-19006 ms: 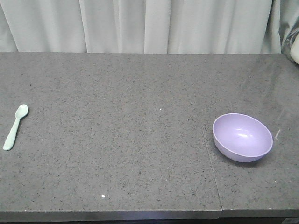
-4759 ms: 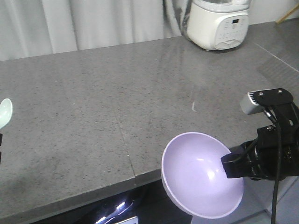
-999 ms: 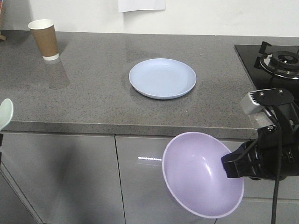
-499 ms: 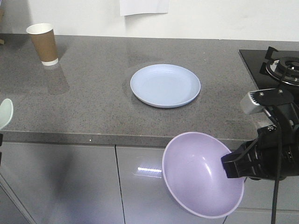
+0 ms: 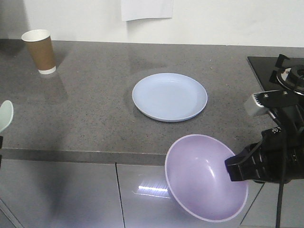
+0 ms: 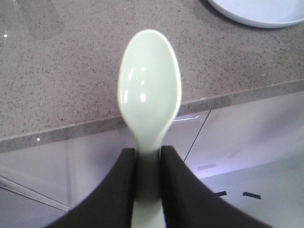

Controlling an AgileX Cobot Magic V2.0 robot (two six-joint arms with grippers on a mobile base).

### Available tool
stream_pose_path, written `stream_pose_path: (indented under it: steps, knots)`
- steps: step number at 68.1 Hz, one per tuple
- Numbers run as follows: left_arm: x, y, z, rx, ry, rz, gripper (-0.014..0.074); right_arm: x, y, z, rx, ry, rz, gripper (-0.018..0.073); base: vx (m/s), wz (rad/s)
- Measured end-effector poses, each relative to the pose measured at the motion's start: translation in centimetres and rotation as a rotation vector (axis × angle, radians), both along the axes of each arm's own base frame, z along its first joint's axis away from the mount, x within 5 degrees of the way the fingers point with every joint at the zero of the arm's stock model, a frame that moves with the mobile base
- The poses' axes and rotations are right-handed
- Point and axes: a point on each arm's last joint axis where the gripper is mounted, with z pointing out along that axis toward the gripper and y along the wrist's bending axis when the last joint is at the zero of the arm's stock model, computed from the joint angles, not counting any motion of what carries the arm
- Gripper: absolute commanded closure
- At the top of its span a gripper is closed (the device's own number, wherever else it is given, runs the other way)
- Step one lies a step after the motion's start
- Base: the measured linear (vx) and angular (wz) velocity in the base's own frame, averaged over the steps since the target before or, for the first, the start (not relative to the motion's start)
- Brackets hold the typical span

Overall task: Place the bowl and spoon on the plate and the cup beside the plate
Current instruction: 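Drive the base up to the plate, holding the bowl beside it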

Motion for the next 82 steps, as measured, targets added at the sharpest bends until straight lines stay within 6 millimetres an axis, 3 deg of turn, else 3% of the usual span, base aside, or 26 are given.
stream_pose_path:
  steps: [82]
  knots:
    - [0.00,0.00,0.00,0.000,0.000,0.000,0.0531,0.00,0.00,0.00,0.000,0.000,0.000,0.0560,0.07,0.00]
